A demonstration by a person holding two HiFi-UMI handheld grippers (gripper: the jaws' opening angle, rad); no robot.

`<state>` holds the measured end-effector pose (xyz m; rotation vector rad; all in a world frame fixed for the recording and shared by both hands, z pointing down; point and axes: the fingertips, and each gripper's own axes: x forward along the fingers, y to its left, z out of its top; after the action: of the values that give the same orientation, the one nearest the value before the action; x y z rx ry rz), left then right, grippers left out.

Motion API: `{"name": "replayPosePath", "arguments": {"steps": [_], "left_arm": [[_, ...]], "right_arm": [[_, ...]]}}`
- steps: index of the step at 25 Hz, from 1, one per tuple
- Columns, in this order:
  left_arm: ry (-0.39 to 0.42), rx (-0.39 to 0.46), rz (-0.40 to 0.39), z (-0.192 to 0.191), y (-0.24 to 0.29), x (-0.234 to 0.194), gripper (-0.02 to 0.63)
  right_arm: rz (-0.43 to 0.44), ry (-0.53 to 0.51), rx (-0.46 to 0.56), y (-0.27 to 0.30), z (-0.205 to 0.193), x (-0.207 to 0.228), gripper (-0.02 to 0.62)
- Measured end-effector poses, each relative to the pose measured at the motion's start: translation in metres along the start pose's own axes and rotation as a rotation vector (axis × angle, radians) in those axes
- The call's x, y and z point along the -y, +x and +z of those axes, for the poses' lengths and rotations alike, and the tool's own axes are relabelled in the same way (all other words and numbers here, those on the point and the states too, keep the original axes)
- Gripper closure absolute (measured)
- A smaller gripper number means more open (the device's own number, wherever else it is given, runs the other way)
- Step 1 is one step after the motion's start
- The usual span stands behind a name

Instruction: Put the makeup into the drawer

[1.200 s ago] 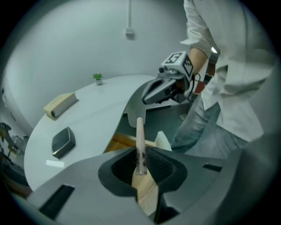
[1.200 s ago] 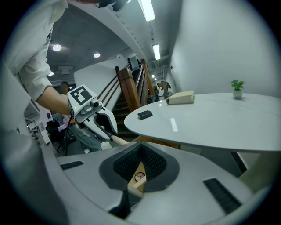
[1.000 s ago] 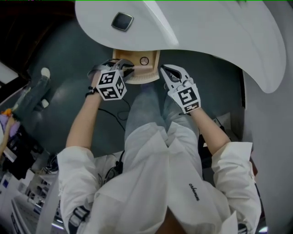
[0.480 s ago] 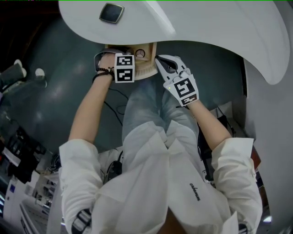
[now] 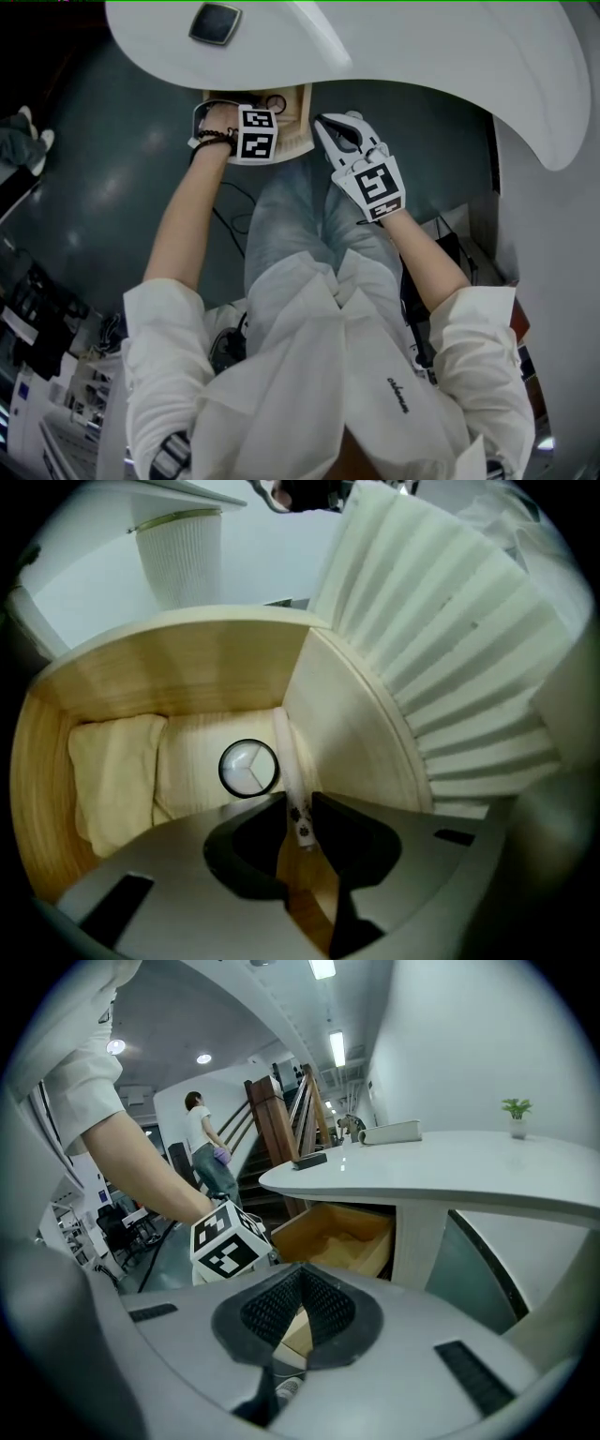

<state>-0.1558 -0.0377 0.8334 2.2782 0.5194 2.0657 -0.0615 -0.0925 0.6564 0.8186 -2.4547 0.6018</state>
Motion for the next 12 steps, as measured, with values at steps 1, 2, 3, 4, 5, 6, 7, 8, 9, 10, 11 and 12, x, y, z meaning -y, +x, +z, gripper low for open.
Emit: {"name": "replayPosePath", "arguments": {"steps": [1,2,3,4,5,6,7,8,9,10,11,12], "left_arm": [[0.005,-0.003,-0.004,0.000,0.001,0.001,0.517],[0.006,0.000,-0.005,0.002,0.001,0.000,0.517],[0.005,0.006,-0.004,0.004,0.001,0.000,0.517],[0.000,0.016,-0.004,0.005,-0.001,-0.001,0.509],[-0.007,0.025,-0.003,0.006,-0.002,-0.001,0.484],[-0.013,0.034,0.000,0.007,-0.005,-0.001,0.463],[-0.014,0.043,0.010,0.007,-0.009,-0.002,0.463],[-0.007,0.052,0.027,0.009,-0.014,-0.003,0.463],[0.006,0.062,0.051,0.010,-0.022,-0.005,0.465],[0.024,0.076,0.078,0.012,-0.030,-0.006,0.467],[0.044,0.093,0.107,0.015,-0.039,-0.006,0.475],[0.063,0.114,0.138,0.017,-0.050,-0.006,0.488]], "right_arm": [[-0.001,0.000,0.002,-0.001,0.001,0.000,0.578],[-0.003,0.000,0.004,-0.002,0.002,0.001,0.578],[-0.004,0.000,0.005,-0.003,0.002,0.001,0.578],[-0.005,0.000,0.006,-0.004,0.003,0.000,0.578],[-0.006,0.001,0.007,-0.004,0.003,0.000,0.578],[-0.006,0.001,0.009,-0.005,0.004,-0.001,0.578],[-0.007,0.001,0.013,-0.006,0.006,-0.002,0.578],[-0.008,0.001,0.019,-0.008,0.009,-0.003,0.578],[-0.009,0.001,0.026,-0.010,0.013,-0.003,0.578],[-0.011,0.002,0.034,-0.012,0.017,-0.003,0.578],[-0.015,0.001,0.043,-0.015,0.021,-0.003,0.578],[-0.019,0.000,0.055,-0.018,0.027,-0.003,0.578]]}}
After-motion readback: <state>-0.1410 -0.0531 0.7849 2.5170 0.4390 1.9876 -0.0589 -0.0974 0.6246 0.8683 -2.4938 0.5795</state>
